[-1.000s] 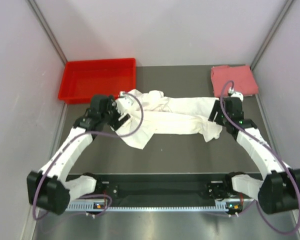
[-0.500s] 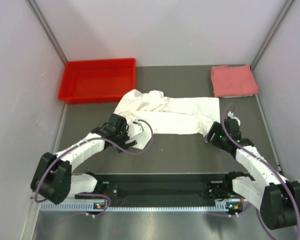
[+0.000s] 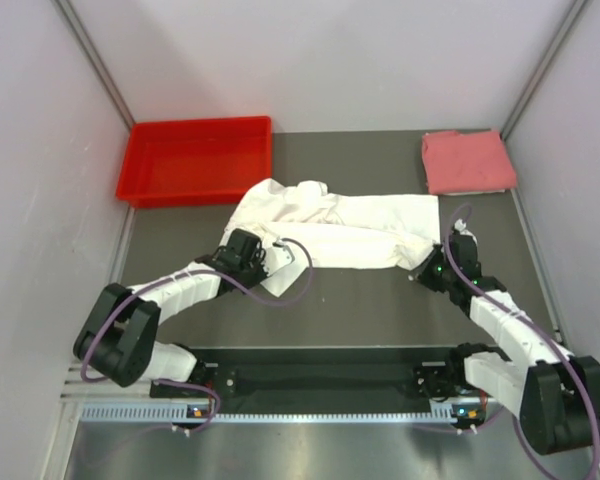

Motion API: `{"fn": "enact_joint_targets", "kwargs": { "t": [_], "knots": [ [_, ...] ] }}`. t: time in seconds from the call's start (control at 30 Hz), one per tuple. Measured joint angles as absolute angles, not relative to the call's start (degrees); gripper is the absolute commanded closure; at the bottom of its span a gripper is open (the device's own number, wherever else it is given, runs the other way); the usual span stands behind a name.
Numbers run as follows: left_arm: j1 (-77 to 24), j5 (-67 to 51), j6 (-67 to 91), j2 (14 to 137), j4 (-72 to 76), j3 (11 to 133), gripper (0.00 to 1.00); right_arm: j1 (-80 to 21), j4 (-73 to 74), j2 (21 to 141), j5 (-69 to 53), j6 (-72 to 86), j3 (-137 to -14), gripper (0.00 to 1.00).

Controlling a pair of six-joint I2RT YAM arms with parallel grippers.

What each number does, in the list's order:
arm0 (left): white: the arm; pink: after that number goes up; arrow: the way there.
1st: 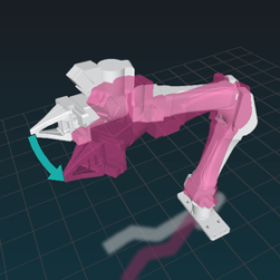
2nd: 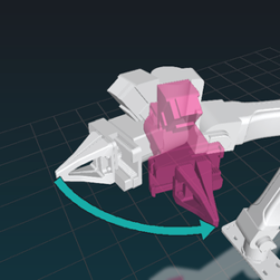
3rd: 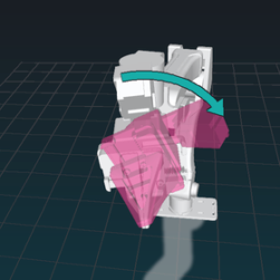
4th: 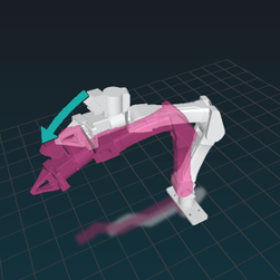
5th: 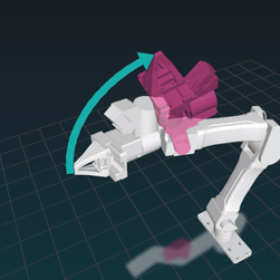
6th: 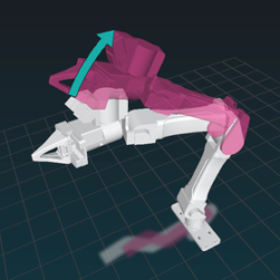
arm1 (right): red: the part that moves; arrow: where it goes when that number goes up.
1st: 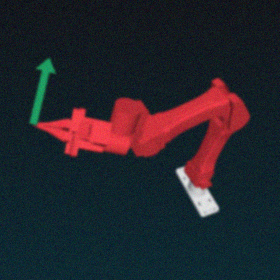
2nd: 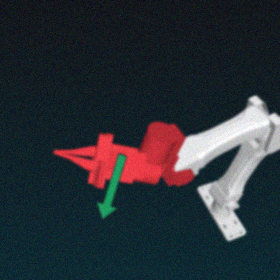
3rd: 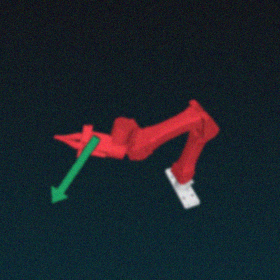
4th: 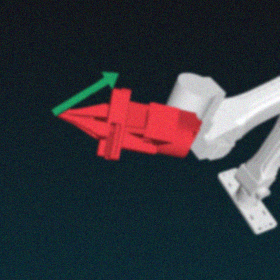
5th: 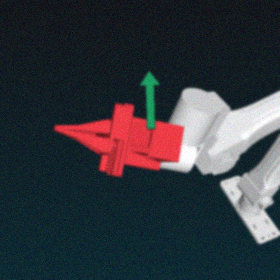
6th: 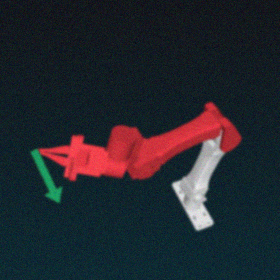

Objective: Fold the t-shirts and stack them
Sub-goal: Flatten the tshirt out

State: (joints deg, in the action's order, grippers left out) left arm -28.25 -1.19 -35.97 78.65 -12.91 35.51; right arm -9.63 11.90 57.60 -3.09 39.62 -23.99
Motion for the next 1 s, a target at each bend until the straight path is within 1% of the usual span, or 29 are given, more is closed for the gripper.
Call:
{"fn": "enact_joint_targets", "kwargs": {
  "t": [0.13, 0.23, 0.37, 0.47, 0.53, 0.67, 0.83, 0.87, 0.9, 0.93, 0.97, 1.0],
  "knots": [
    [-28.3, -1.9, -34.3, 77.5, -15.6, 35.6, 1.0, -9.6, 17.5, 52.0, -3.1, 39.1, -24.2, 1.0],
    [-28.3, -1.7, -32.4, 74.5, -24.0, 38.9, 1.0, -9.6, 24.7, 48.5, -3.5, 38.6, -25.8, 1.0],
    [-28.3, -4.5, -31.2, 65.1, -37.4, 46.7, 1.0, -9.6, 37.6, 42.9, -4.5, 38.0, -31.5, 1.0],
    [-28.3, -9.5, -31.9, 55.7, -48.3, 53.1, 1.0, -9.6, 44.8, 38.9, -5.9, 38.0, -35.3, 1.0],
    [-28.3, -11.9, -32.9, 51.8, -55.2, 56.5, 1.0, -9.6, 49.5, 36.6, -7.0, 38.0, -36.6, 1.0],
    [-28.3, -16.0, -36.1, 48.3, -67.9, 62.3, 1.0, -9.6, 56.9, 32.7, -11.4, 37.9, -35.3, 1.0],
    [-28.3, -17.1, -38.6, 48.3, -73.0, 60.9, 1.0, -9.6, 65.0, 32.4, -15.6, 36.5, -30.4, 0.98],
    [-28.3, -17.1, -39.1, 48.4, -73.6, 59.9, 1.0, -9.6, 66.2, 32.7, -16.2, 36.0, -30.2, 0.96],
    [-28.3, -17.2, -39.6, 48.7, -74.4, 58.5, 0.96, -9.6, 66.4, 32.8, -16.4, 35.6, -30.3, 0.86],
    [-28.3, -17.3, -40.0, 49.1, -74.8, 57.5, 0.87, -9.6, 66.8, 32.9, -16.6, 35.4, -30.5, 0.54],
    [-28.3, -17.5, -40.8, 50.0, -75.4, 56.4, 0.8, -9.6, 67.2, 33.1, -16.7, 35.2, -30.8, 0.46],
    [-28.4, -17.8, -41.3, 51.2, -75.7, 55.3, 0.5, -9.6, 66.5, 33.2, -17.0, 34.8, -31.2, 0.39]
  ]
}}
